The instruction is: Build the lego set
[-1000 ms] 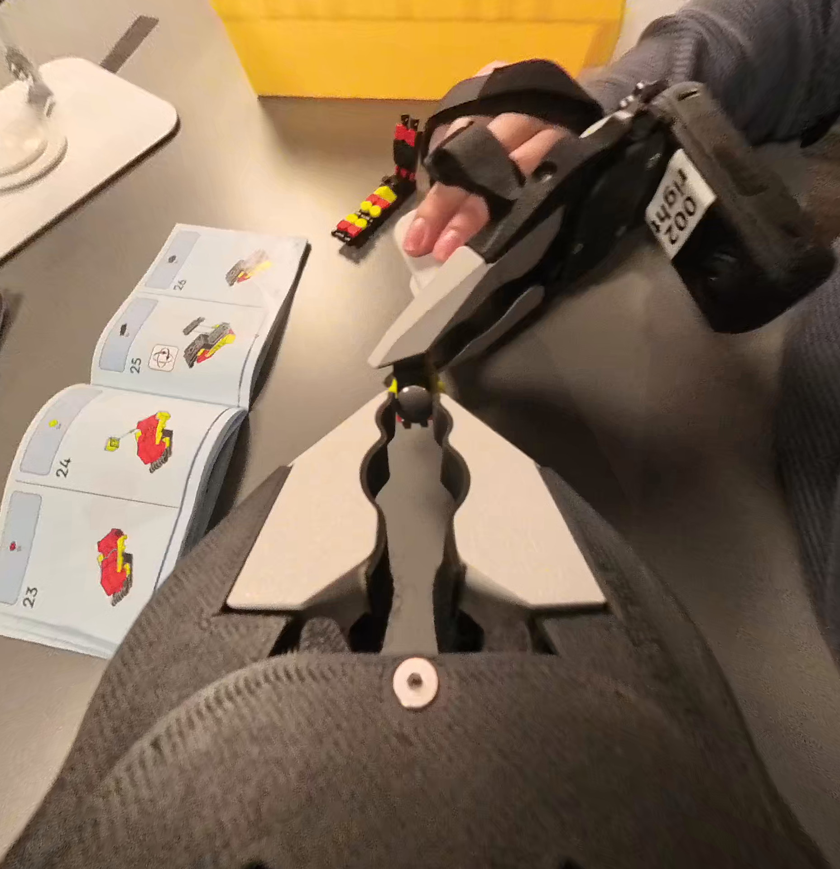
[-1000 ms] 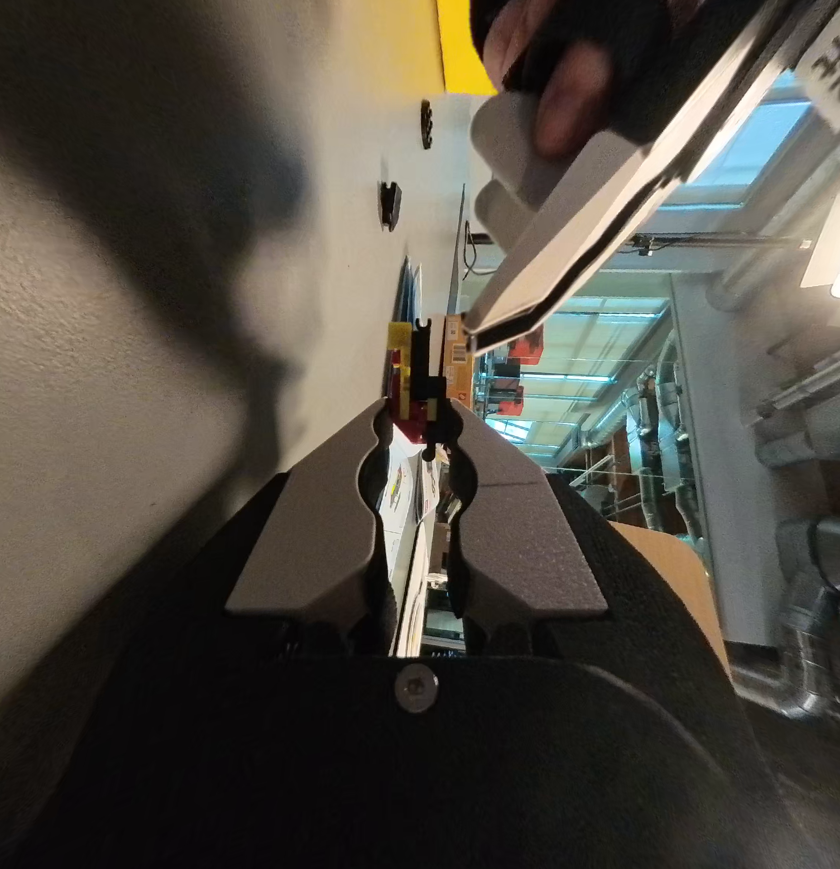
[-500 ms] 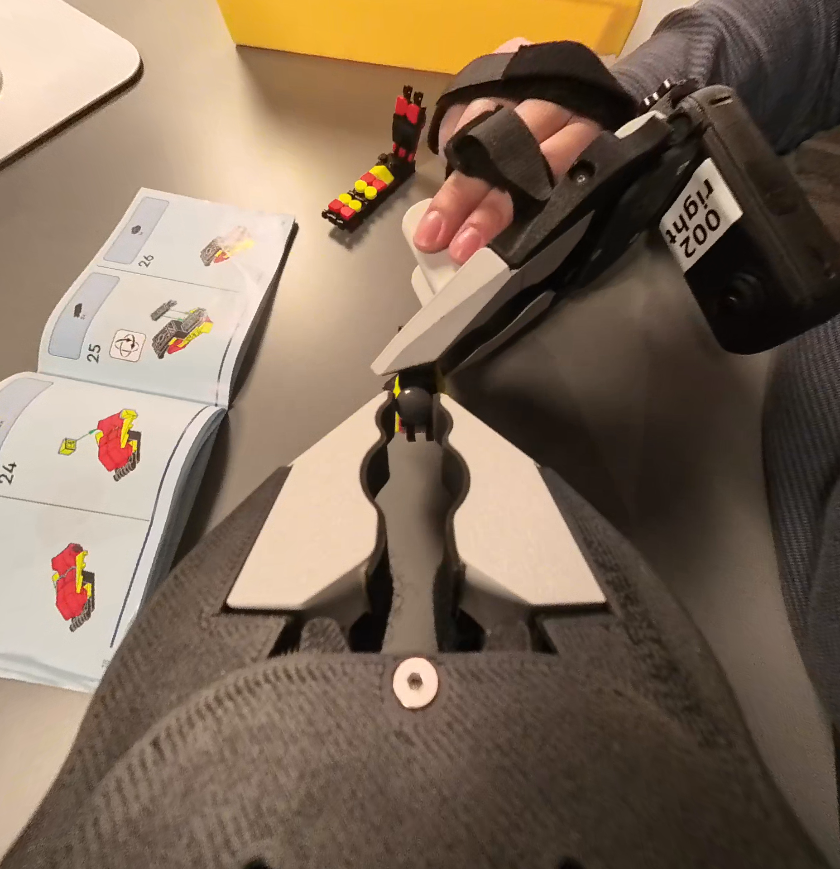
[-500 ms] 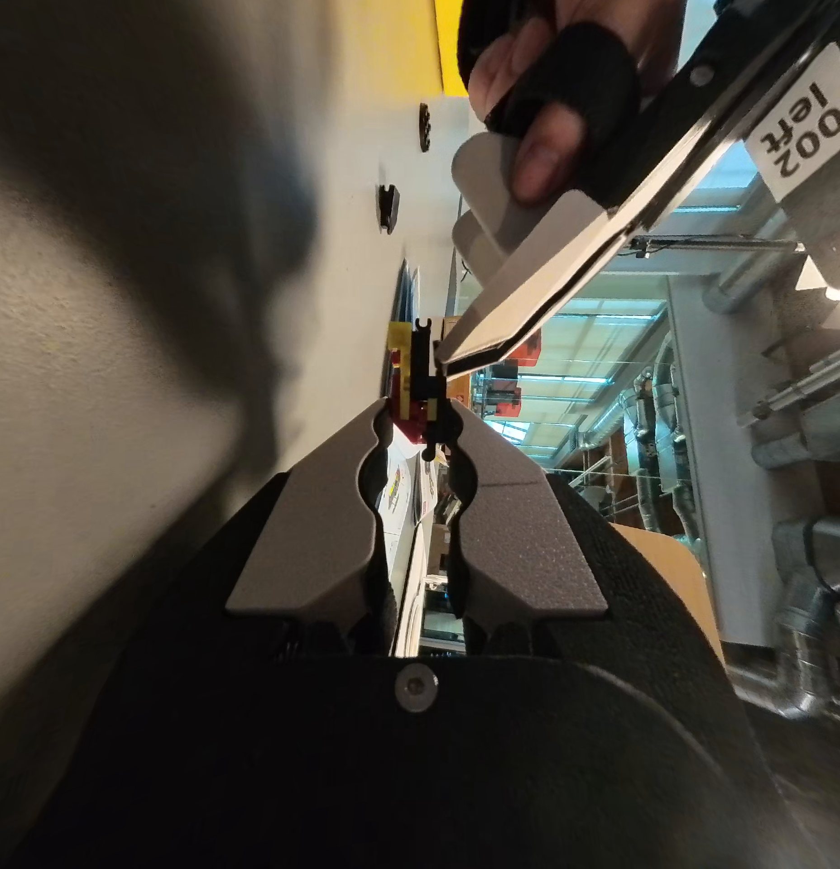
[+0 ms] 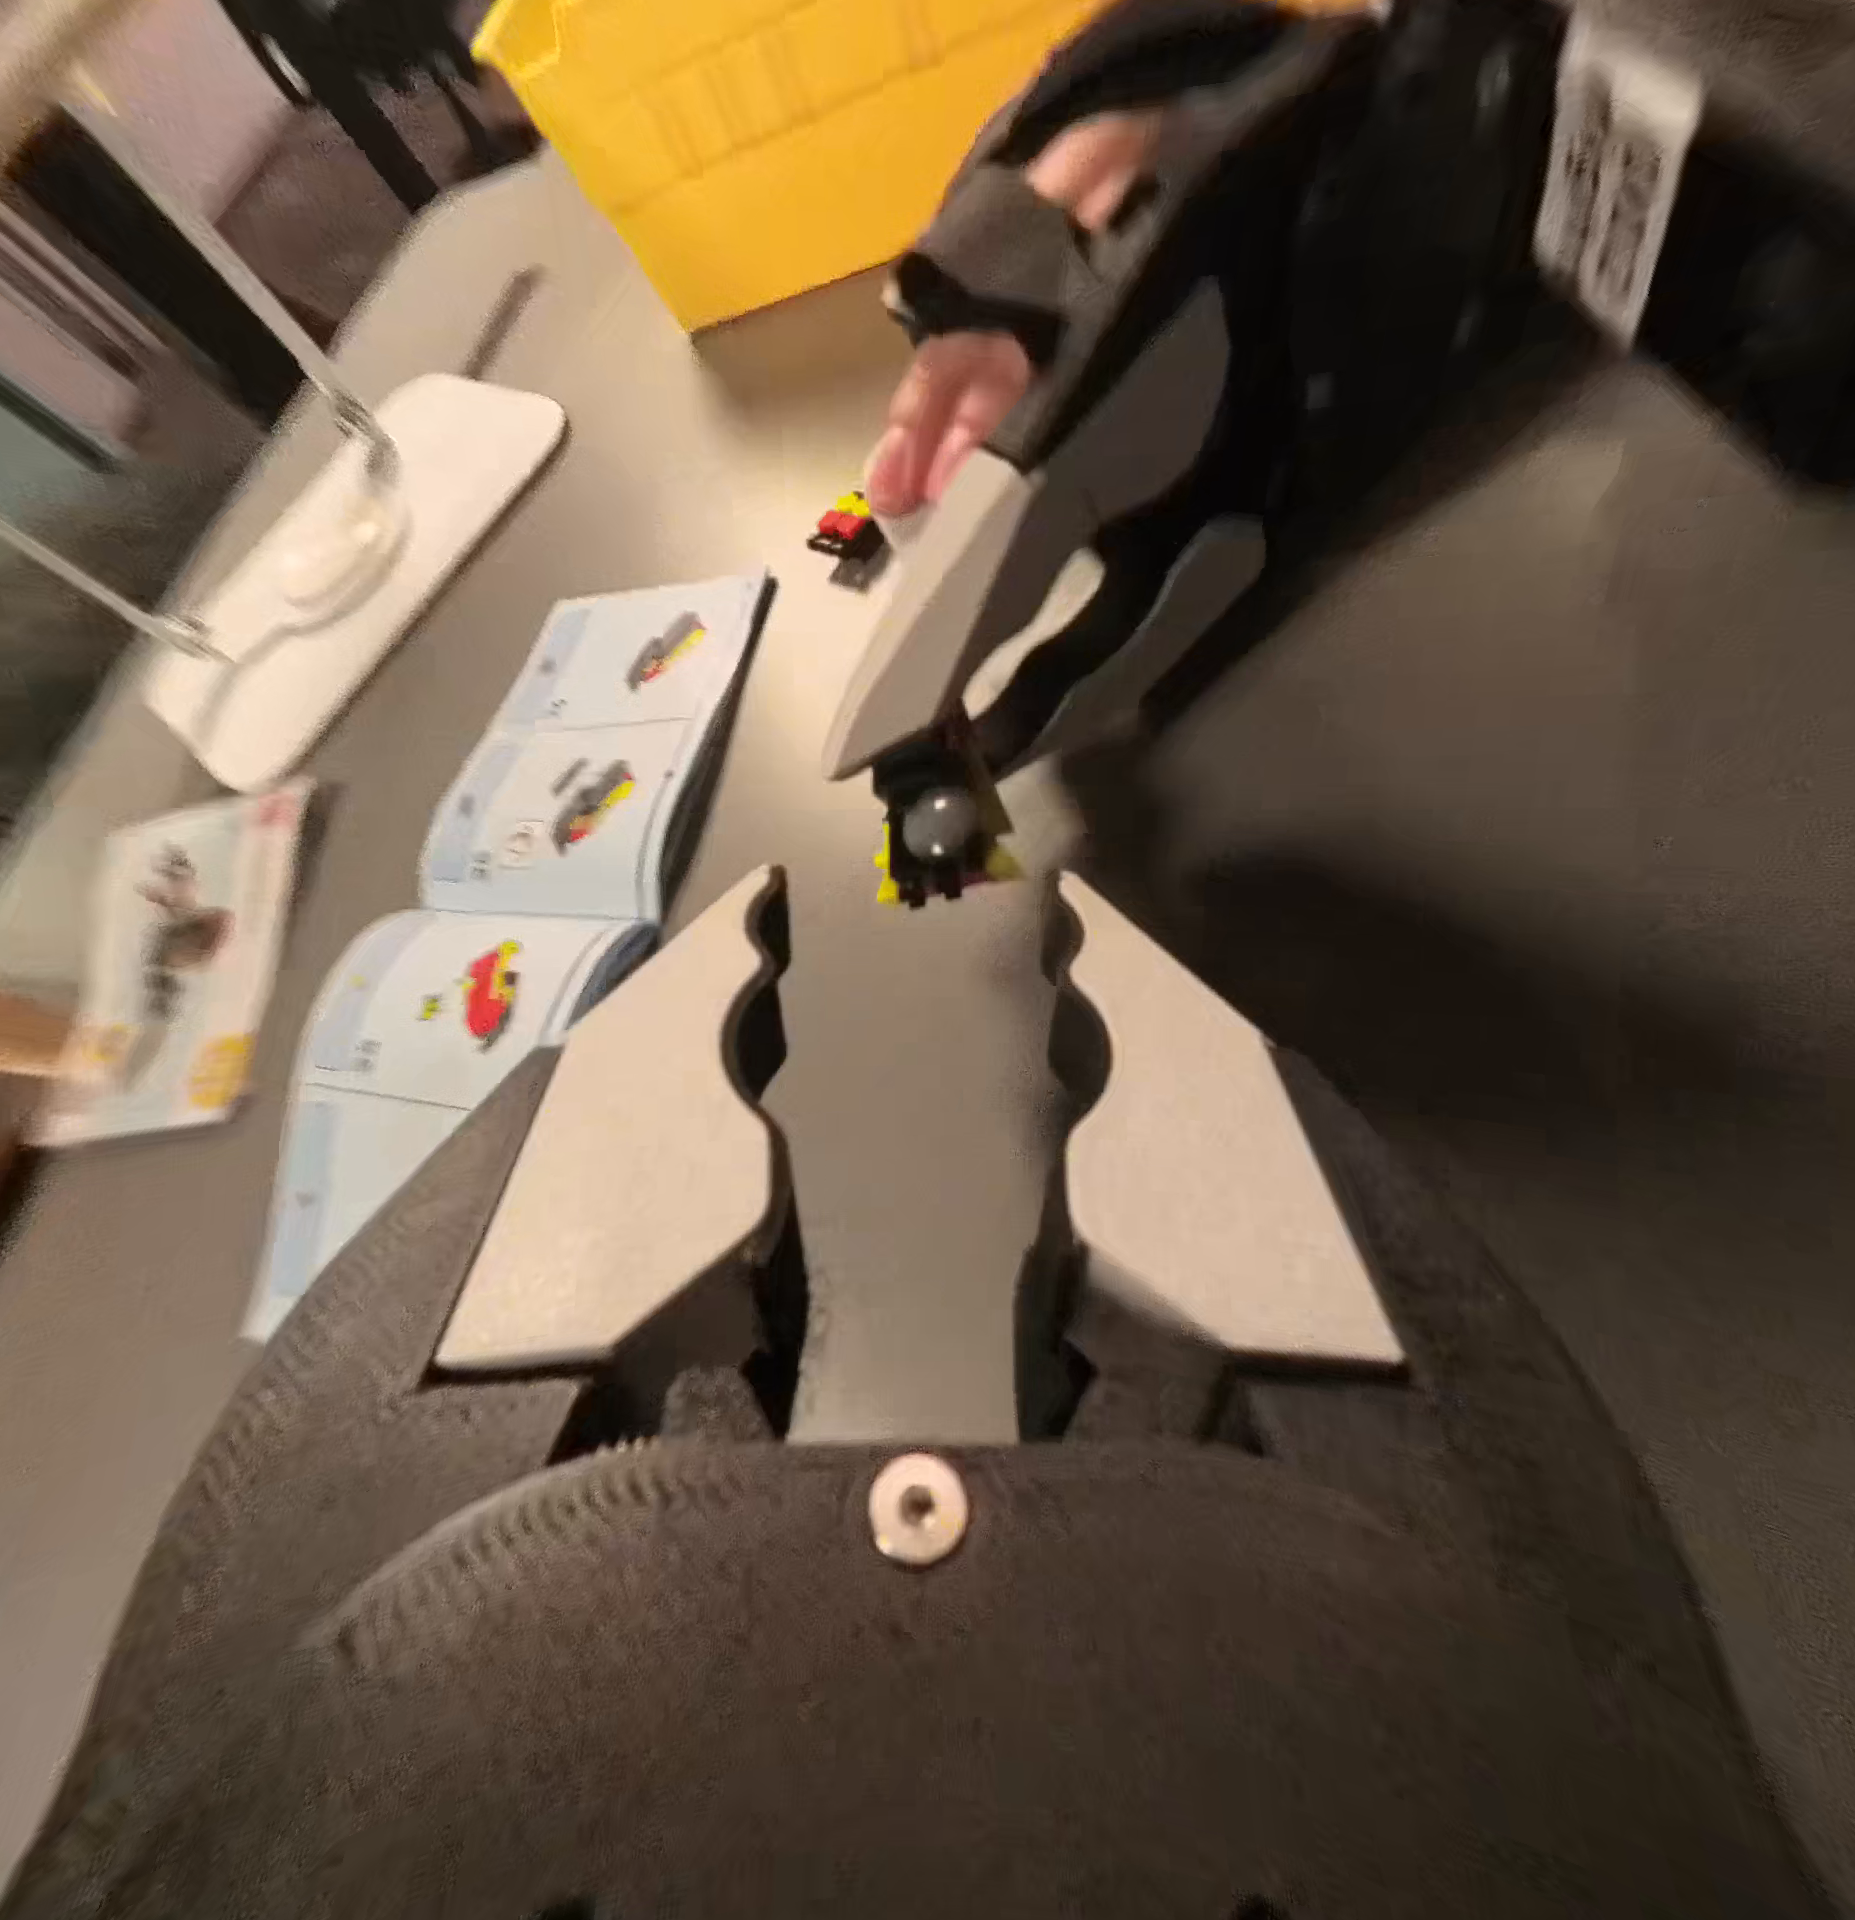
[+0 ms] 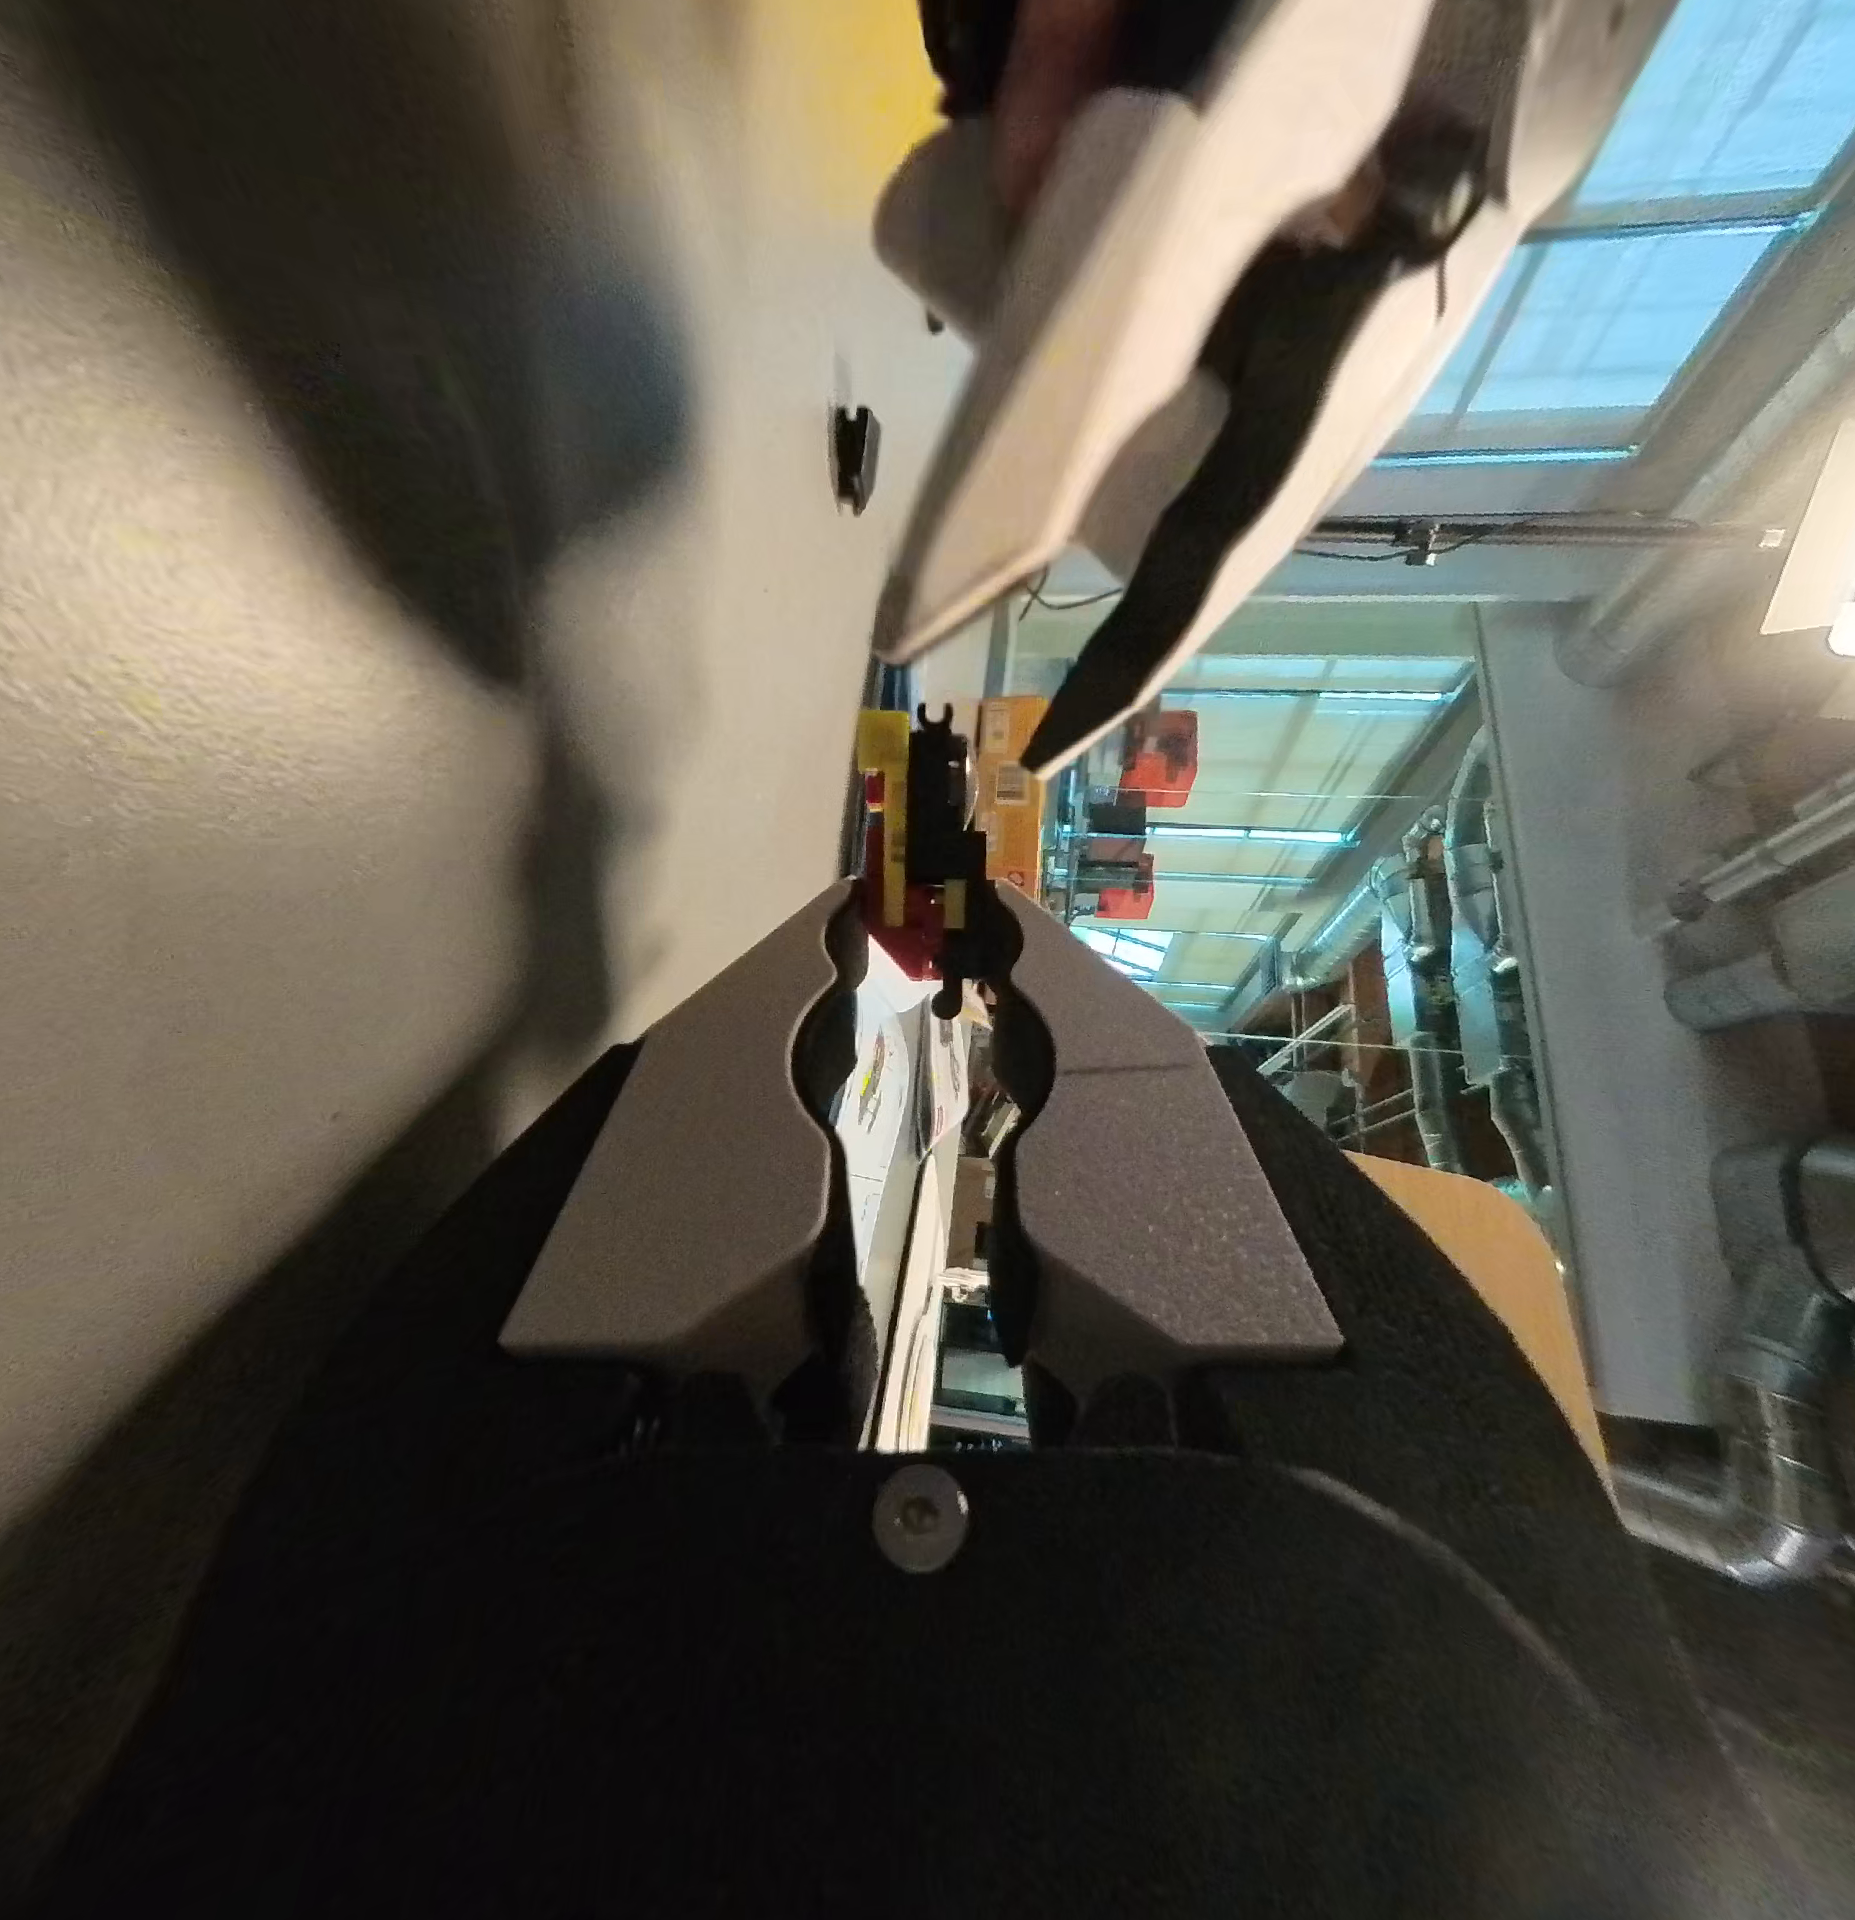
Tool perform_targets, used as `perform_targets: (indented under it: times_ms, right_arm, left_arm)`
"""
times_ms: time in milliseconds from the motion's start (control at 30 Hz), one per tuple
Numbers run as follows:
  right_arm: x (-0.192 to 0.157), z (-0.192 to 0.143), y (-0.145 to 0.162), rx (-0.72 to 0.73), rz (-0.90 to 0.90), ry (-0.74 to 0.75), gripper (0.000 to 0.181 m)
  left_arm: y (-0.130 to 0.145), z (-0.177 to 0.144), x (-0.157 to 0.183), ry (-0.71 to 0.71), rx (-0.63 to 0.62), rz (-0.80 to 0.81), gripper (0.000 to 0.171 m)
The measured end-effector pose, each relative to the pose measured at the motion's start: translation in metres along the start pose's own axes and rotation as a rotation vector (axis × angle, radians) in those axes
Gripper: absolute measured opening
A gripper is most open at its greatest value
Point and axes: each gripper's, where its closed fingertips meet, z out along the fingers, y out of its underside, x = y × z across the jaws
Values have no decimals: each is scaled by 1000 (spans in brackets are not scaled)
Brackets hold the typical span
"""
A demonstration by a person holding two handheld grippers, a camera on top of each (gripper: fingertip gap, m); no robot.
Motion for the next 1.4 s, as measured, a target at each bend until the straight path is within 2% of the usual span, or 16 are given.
perform_targets:
  times_ms: [167, 267, 333, 633, 867, 1167, 1400]
  right_arm:
    - [-1, 0, 1, -4, 6, -8, 18]
    - [-1, 0, 1, -6, 8, -12, 18]
    - [-1, 0, 0, -5, 8, -13, 18]
    - [-2, 0, -1, -1, 15, -16, 18]
    - [-5, 0, -2, -1, 16, -26, 18]
    - [-8, 0, -2, -2, 10, -33, 18]
    - [-13, 0, 0, -13, 26, -55, 18]
  left_arm:
    - [7, -2, 9, -236, 8, 534, 48]
    - [-1, 1, 17, -301, 58, 735, 45]
    - [-1, 5, 19, -315, 46, 800, 45]
    - [2, 11, 5, -438, -18, 947, 38]
    - [5, 16, 7, -426, -32, 1008, 30]
    - [4, 16, 3, -456, -44, 1002, 20]
    - [7, 19, 1, -465, -77, 1004, 19]
